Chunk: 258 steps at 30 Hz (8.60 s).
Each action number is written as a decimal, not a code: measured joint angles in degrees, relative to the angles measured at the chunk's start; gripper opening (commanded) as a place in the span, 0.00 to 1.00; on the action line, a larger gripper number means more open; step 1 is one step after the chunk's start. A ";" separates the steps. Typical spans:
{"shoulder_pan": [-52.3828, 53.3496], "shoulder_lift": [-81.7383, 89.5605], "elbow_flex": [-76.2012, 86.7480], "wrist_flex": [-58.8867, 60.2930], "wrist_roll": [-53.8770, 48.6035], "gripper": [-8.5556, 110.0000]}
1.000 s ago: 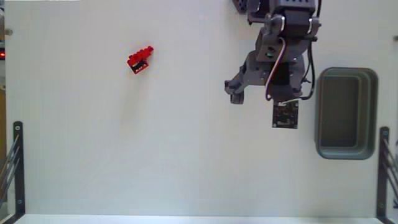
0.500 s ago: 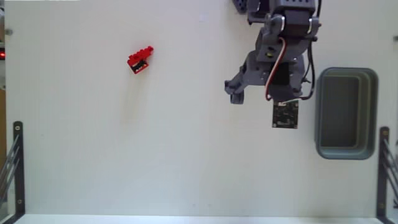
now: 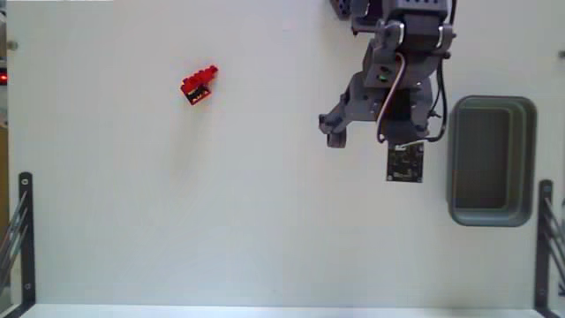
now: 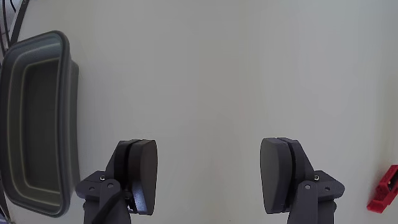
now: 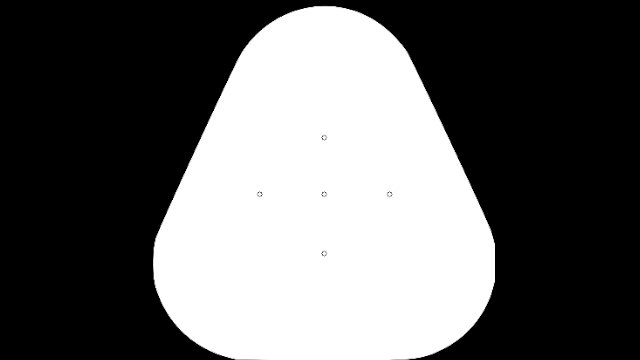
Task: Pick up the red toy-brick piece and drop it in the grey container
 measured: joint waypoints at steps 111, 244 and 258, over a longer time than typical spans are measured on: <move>0.00 0.00 0.00 0.00 0.00 1.00; 55.20 0.09 0.00 0.00 0.09 1.00; 54.49 0.09 0.00 0.00 0.00 1.00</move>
